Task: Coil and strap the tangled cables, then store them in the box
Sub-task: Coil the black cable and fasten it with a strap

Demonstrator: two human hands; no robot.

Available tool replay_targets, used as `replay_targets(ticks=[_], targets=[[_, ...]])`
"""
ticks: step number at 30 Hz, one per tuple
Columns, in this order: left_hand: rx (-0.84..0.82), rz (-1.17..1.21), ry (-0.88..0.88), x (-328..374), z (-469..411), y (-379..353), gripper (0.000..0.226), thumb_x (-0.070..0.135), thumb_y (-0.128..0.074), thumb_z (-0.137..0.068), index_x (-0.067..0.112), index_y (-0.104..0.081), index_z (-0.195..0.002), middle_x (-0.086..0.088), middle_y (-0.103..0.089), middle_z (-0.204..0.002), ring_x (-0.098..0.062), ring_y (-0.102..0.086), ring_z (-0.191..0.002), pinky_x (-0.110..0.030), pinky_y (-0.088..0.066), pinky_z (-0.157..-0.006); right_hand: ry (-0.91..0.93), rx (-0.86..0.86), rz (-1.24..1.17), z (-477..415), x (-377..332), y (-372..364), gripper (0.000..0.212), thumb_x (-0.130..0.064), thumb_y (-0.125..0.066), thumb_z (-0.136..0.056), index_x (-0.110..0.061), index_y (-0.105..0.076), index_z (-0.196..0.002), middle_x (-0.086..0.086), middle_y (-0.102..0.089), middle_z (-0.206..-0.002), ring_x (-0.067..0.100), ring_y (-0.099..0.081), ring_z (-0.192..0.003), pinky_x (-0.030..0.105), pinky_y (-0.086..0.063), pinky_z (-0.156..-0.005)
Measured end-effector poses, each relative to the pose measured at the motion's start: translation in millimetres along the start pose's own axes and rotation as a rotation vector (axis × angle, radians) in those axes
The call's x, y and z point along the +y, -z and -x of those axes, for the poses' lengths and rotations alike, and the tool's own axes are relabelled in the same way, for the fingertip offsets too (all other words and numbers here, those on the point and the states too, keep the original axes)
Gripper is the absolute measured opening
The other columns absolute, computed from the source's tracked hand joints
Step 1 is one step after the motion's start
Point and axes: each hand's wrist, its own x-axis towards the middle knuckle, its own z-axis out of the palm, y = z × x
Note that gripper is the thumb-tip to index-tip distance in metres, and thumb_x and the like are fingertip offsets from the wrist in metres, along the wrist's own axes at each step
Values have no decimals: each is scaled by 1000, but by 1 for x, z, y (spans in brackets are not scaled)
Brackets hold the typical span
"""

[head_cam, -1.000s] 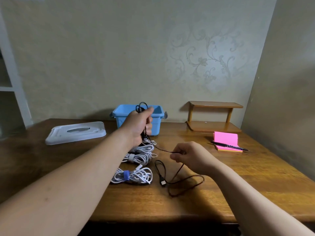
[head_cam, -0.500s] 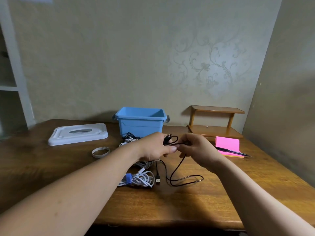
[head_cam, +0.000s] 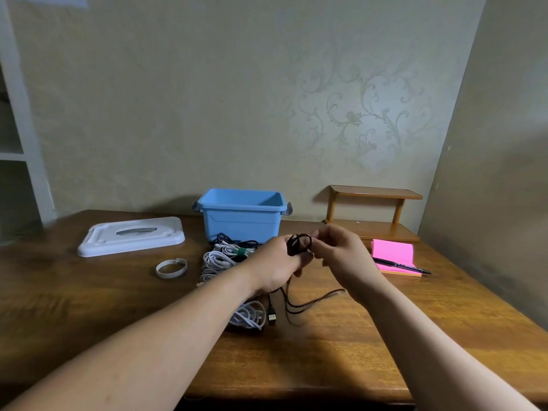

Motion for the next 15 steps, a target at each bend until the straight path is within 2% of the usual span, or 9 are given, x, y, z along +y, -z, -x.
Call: replay_targets(ticks=[3, 5, 6, 9, 11, 13, 15], targets=[[149, 92, 35, 2, 0, 2, 27, 42, -57, -109, 24, -63, -89, 6, -58, -73, -14, -58, -72, -35, -47, -73, -52, -30, -5, 8, 4, -1, 16, -30, -65, -105, -20, -67, -117, 0, -76, -105, 14, -73, -94, 28, -57, -80], [228, 322, 51, -2, -4, 4, 29, 37, -54, -111, 16, -60, -91, 4, -55, -68, -21, -60, -69, -45, -54, -81, -76, -160, 64, 17, 7, -6, 25, -42, -64, -104, -22, -67, -119, -1, -78, -104, 12, -75, -94, 27, -58, -82], [254, 440, 54, -3, -7, 5, 28, 33, -53, -112, 14, -58, -92, 3, -53, -67, -23, -59, -66, -48, -55, -80, -78, -215, 102, 21, 8, -9, 29, -46, -64, -103, -21, -68, -116, 1, -79, -100, 11, -75, -90, 27, -59, -81], [301, 722, 88, -2, -10, 8, 22, 26, -52, -114, 13, -56, -97, 2, -45, -67, -16, -50, -53, -37, -52, -61, -38, -284, 225, 25, 13, -13, 31, -46, -67, -102, -15, -74, -101, 3, -74, -77, 12, -68, -68, 28, -55, -69], [305, 806, 114, -3, -8, 15, 18, 27, -52, -113, 14, -55, -101, 3, -42, -67, -11, -39, -49, -27, -40, -48, -50, -299, 231, 26, 15, -8, 38, -52, -68, -99, -15, -76, -95, 0, -66, -69, 12, -59, -63, 28, -50, -64], [330, 848, 135, -8, -6, 25, 15, 27, -53, -113, 15, -54, -104, 4, -39, -65, -9, -31, -47, -23, -30, -42, -83, -300, 215, 26, 19, 1, 37, -54, -69, -97, -17, -77, -95, -1, -64, -72, 11, -56, -65, 28, -49, -65], [333, 877, 152, -12, -4, 34, 18, 30, -55, -112, 15, -55, -104, 5, -37, -63, -9, -28, -45, -23, -24, -41, -131, -303, 119, 25, 24, 10, 30, -44, -70, -99, -14, -76, -100, 1, -65, -80, 13, -58, -72, 32, -51, -75]])
